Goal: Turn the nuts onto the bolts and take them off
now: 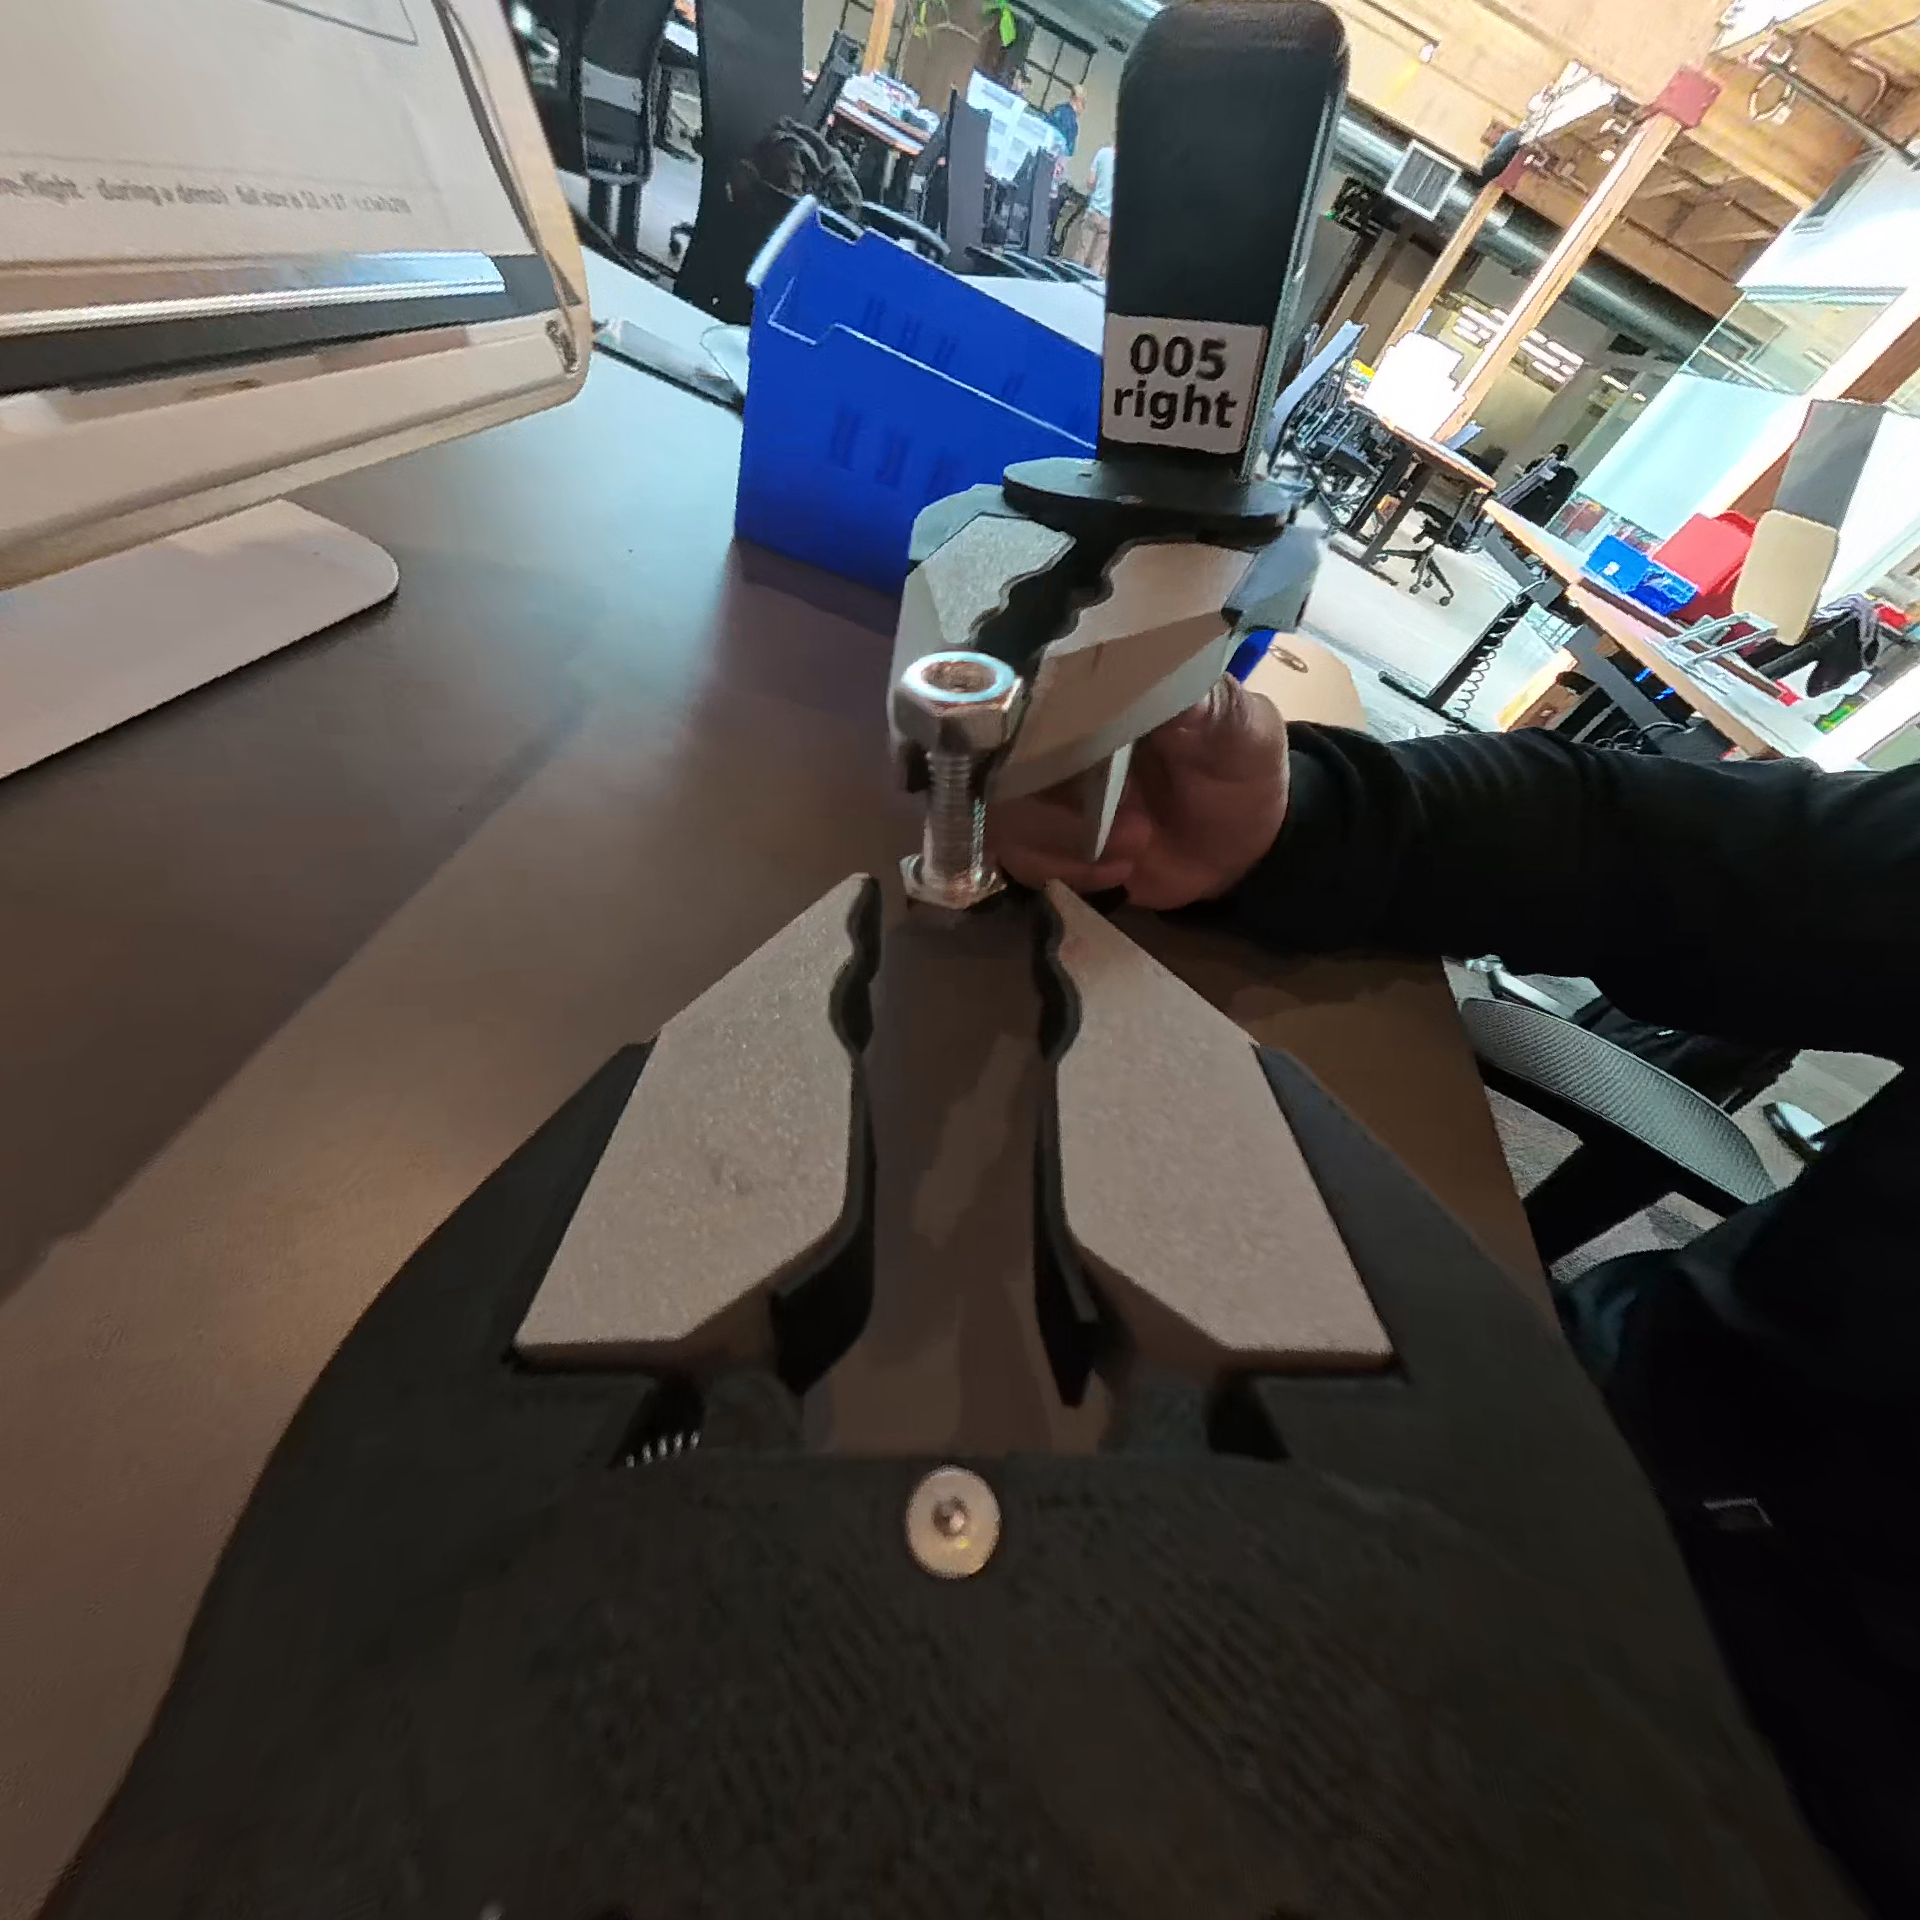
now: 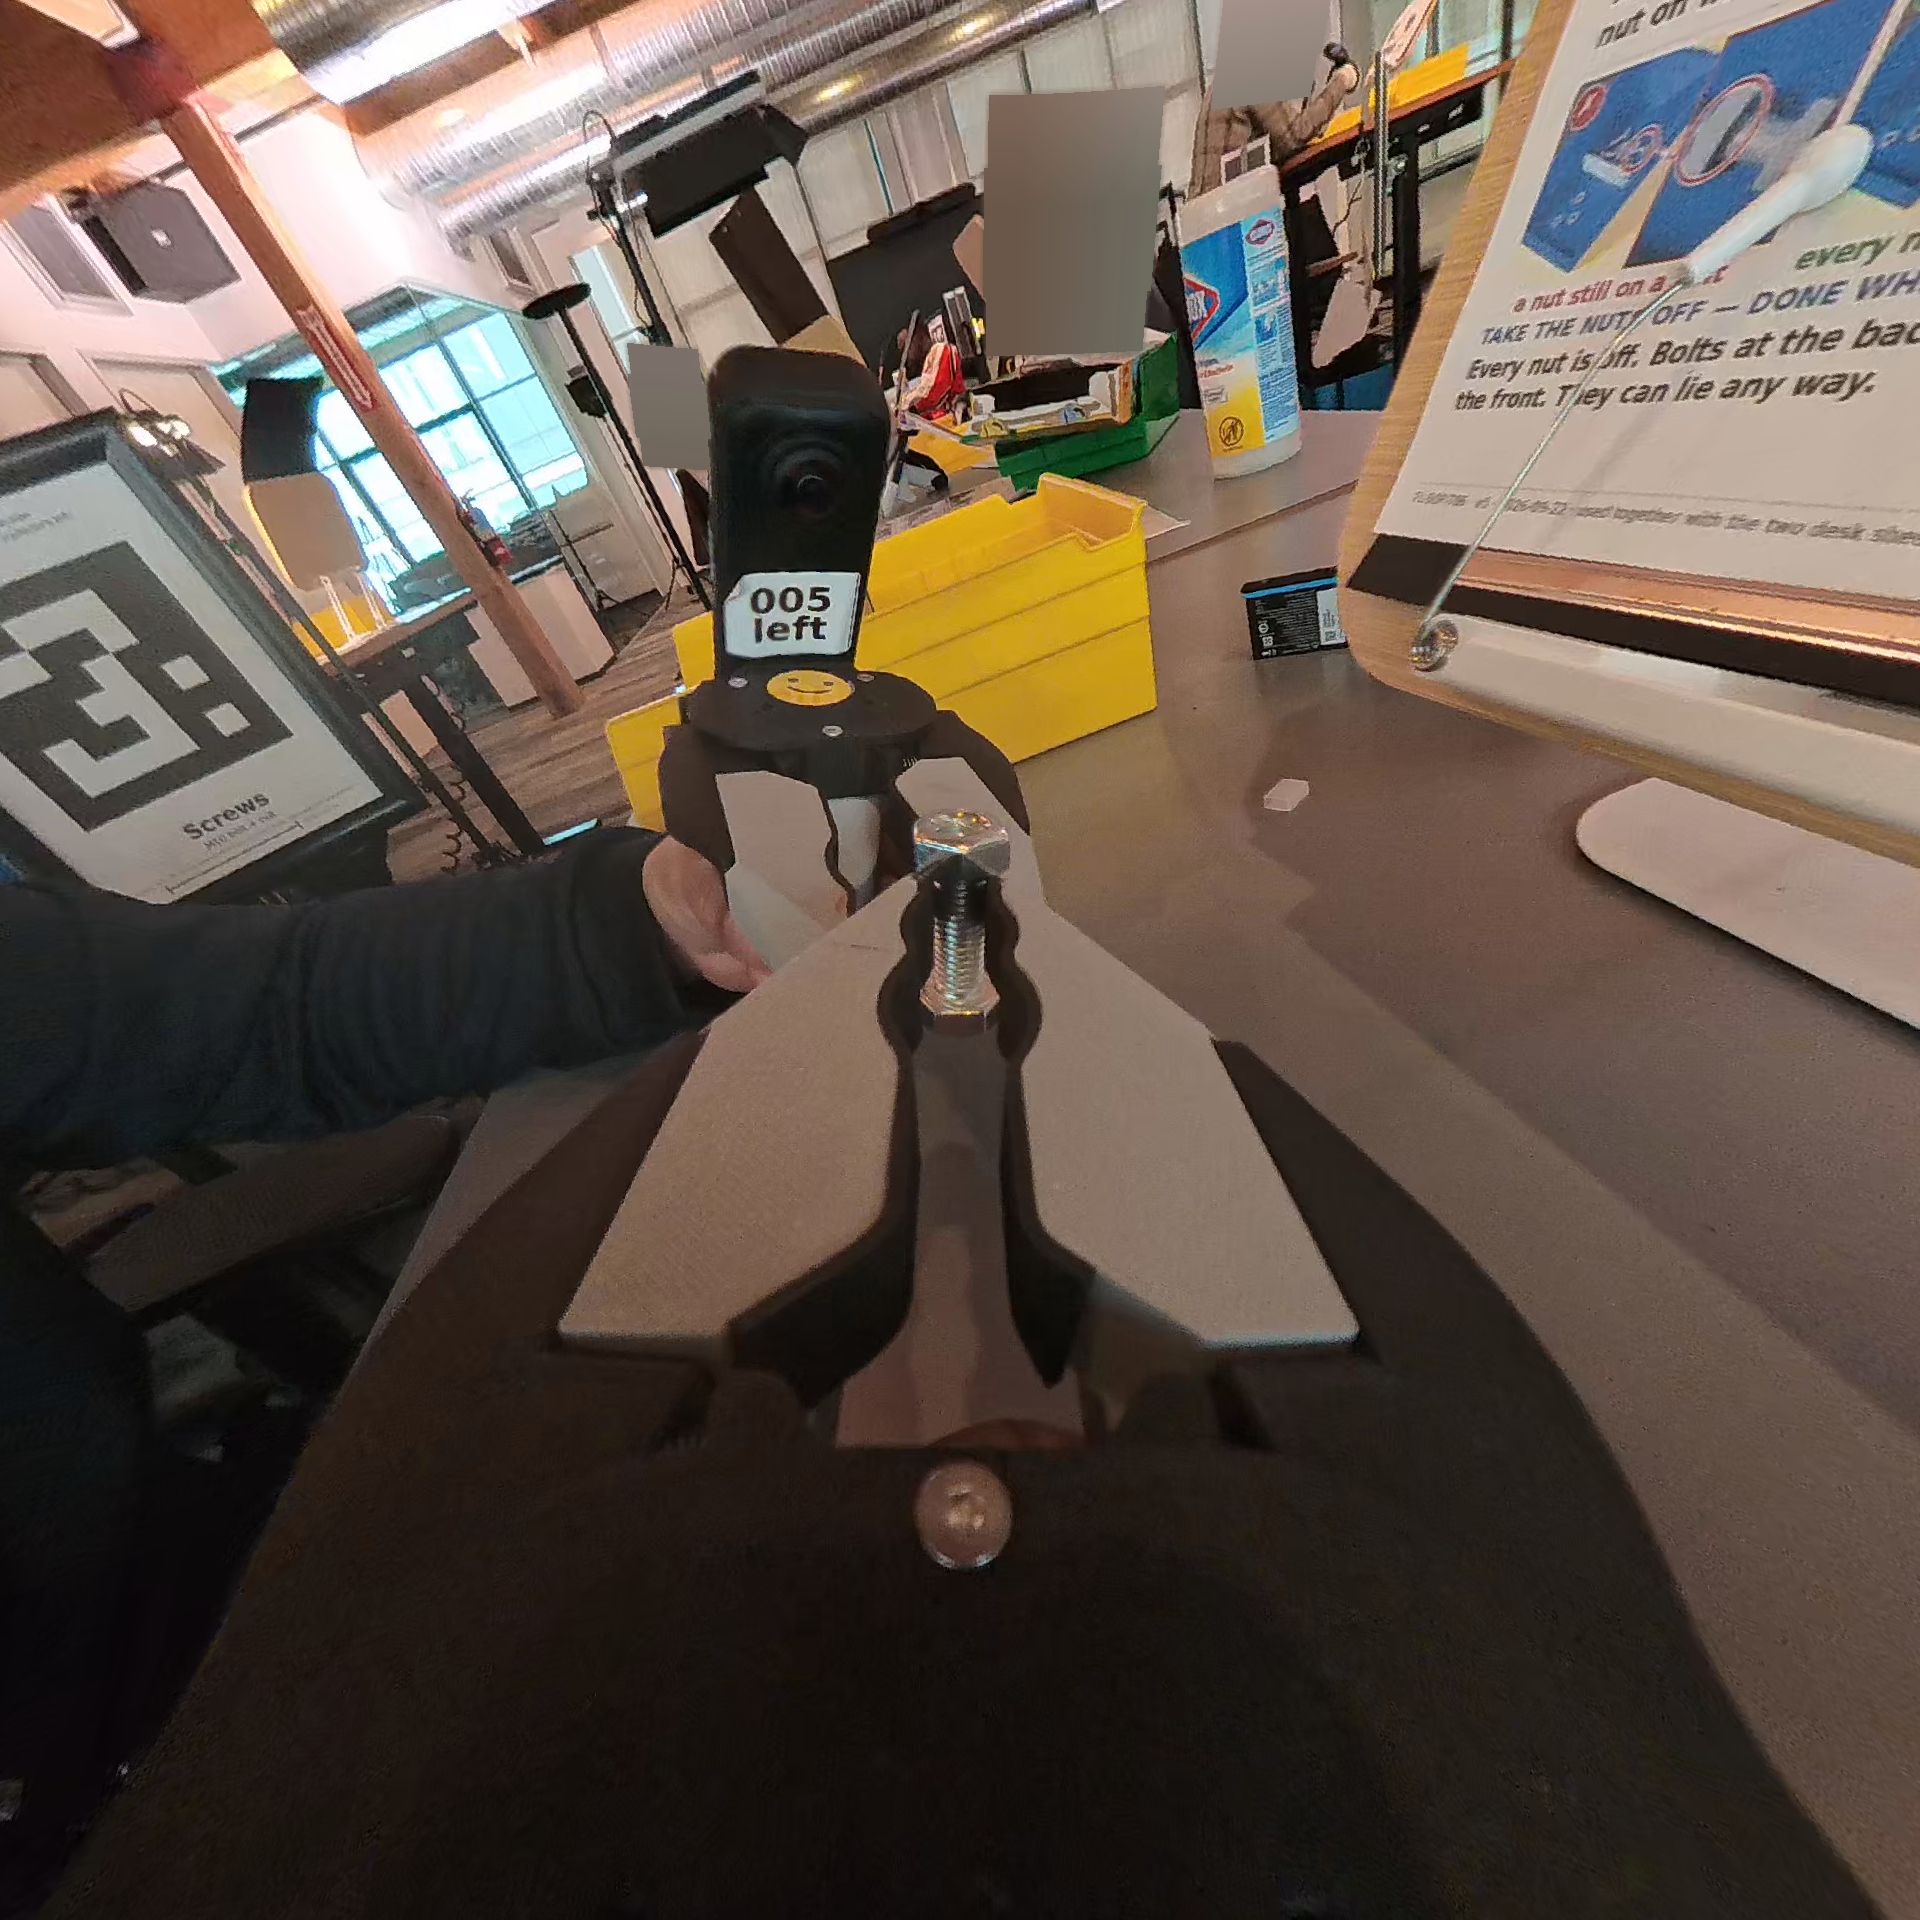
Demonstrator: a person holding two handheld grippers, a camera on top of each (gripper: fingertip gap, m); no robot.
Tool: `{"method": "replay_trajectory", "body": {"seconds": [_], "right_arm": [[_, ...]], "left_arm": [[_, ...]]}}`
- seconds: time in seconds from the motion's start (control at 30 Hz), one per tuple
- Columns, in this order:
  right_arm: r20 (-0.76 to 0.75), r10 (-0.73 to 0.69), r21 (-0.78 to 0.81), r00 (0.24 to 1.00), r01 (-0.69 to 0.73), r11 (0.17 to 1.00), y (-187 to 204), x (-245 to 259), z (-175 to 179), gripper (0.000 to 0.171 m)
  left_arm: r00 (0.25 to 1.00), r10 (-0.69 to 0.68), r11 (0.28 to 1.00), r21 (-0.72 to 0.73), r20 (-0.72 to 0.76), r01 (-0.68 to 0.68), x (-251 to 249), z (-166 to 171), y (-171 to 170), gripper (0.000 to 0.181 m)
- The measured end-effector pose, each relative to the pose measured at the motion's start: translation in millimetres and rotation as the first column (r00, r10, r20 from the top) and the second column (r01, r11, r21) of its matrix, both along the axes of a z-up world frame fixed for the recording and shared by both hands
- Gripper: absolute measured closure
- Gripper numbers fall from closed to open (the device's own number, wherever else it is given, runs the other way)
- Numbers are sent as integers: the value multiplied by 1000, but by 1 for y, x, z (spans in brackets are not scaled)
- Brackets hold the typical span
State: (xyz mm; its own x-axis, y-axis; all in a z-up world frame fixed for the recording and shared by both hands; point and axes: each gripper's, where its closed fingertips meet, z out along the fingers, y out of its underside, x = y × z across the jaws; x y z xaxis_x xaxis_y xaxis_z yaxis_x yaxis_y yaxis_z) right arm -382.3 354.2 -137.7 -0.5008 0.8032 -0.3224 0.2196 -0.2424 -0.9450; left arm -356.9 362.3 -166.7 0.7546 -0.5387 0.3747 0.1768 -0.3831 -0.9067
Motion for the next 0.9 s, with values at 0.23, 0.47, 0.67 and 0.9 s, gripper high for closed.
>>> {"method": "replay_trajectory", "body": {"seconds": [0.23,0.47,0.67,0.9], "right_arm": [[11,3,20,1000,-3,1000,-5,-3,-4,165],[-3,19,41,1000,-19,999,-3,-1,-5,147],[-50,28,23,998,-27,999,-4,0,5,125],[-72,106,20,992,-104,994,-11,14,12,152]], "left_arm": [[991,37,999,29,-128,-34,-4,-5,2,164],[990,58,998,15,-127,-57,-11,-7,2,165],[988,44,999,-4,-146,-45,-6,-12,3,164],[984,161,987,-4,-77,-162,-43,-6,5,165]]}}
